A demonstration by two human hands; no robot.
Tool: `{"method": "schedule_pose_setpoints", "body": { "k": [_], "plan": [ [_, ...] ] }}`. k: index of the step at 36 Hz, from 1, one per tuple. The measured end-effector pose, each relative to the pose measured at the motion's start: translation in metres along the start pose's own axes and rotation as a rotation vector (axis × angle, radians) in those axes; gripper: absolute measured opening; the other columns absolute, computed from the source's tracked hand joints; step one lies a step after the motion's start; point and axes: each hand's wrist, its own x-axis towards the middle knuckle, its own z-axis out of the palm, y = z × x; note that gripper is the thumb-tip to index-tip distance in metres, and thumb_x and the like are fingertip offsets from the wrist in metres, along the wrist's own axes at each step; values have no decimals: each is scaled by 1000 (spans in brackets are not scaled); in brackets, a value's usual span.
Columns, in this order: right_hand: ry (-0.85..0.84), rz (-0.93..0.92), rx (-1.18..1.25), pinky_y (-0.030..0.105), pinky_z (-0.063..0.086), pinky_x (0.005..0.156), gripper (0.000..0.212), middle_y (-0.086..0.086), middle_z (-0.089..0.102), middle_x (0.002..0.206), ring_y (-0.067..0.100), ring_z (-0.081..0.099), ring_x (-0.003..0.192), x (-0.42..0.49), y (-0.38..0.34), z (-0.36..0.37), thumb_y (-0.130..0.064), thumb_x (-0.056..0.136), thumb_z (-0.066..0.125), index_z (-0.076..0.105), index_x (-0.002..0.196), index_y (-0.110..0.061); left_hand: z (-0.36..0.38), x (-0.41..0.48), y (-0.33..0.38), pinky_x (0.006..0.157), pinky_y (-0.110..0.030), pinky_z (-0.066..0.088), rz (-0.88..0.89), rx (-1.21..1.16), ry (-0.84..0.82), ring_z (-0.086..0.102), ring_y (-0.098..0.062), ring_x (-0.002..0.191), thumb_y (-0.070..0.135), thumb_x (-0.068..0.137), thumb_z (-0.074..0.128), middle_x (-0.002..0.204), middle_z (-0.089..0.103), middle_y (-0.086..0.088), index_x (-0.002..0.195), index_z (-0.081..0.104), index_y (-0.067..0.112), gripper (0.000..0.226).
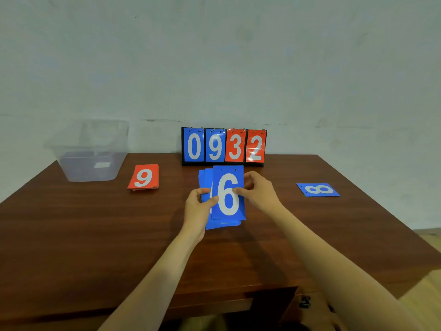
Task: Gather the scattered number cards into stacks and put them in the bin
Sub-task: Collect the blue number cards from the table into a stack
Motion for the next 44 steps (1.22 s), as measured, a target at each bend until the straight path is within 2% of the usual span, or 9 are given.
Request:
{"method": "schedule_pose_setpoints", "body": {
  "k": [9, 16, 18, 22, 28, 31, 33, 37, 44],
  "plan": [
    [53, -26, -132, 16, 50, 67, 39, 3, 63, 117, 9, 61, 92, 7, 32, -29, -34, 83, 69, 52, 113, -15, 53, 9, -9, 72, -38, 60, -33, 11, -113, 65, -21, 96, 9, 84, 69, 118, 59, -6, 103, 54, 18, 26],
    [72, 157, -124, 32, 56, 83, 53, 3, 60, 121, 15, 61, 103, 25, 80, -71, -40, 82, 69, 49, 124, -15, 113, 25, -28, 69, -29, 59, -38, 59, -141, 63, -18, 98, 8, 89, 62, 120, 59, -6, 102, 55, 16, 16],
    [112, 229, -108, 36, 55, 86, 50, 2, 59, 121, 16, 59, 105, 33, 97, -85, -37, 84, 69, 49, 126, -17, 129, 32, -34, 72, -34, 59, -78, 54, -144, 65, -19, 97, 10, 89, 63, 119, 60, -6, 104, 55, 16, 18],
    [170, 305, -257, 34, 48, 91, 46, 9, 54, 128, 24, 55, 113, 57, 137, -115, -24, 90, 63, 45, 130, -11, 154, 49, -42, 75, -38, 60, -130, 54, -109, 64, -22, 102, 10, 90, 62, 119, 58, -3, 105, 56, 18, 18],
    [117, 436, -474, 42, 36, 102, 66, 24, 41, 136, 37, 36, 128, 98, 187, -135, -37, 89, 62, 34, 135, 0, 175, 72, -56, 65, -29, 58, -134, 79, -83, 64, -19, 98, 10, 89, 62, 116, 58, -1, 104, 56, 17, 18],
    [62, 518, -503, 44, 34, 106, 76, 23, 33, 143, 36, 28, 135, 116, 199, -133, -45, 88, 60, 27, 141, -1, 177, 82, -63, 69, -34, 60, -163, 98, -71, 64, -21, 100, 11, 89, 63, 116, 58, -1, 103, 56, 18, 18],
    [22, 547, -534, 43, 38, 104, 74, 21, 39, 140, 34, 36, 131, 124, 206, -130, -49, 88, 57, 32, 138, 0, 177, 87, -67, 70, -35, 60, -178, 114, -61, 64, -22, 101, 12, 88, 64, 116, 59, -2, 103, 56, 18, 18],
    [-9, 450, -587, 39, 44, 92, 47, 16, 54, 127, 31, 52, 115, 131, 208, -122, -40, 95, 50, 50, 123, -3, 175, 94, -71, 69, -33, 59, -181, 127, -50, 64, -21, 102, 11, 88, 64, 115, 58, -1, 105, 56, 17, 20],
    [-162, 281, -805, 34, 46, 84, 39, 12, 59, 119, 29, 55, 110, 116, 179, -99, -30, 88, 54, 56, 120, -8, 163, 89, -72, 64, -29, 58, -140, 107, -44, 63, -18, 98, 10, 89, 63, 116, 57, 0, 107, 56, 15, 20]
  ]
}}
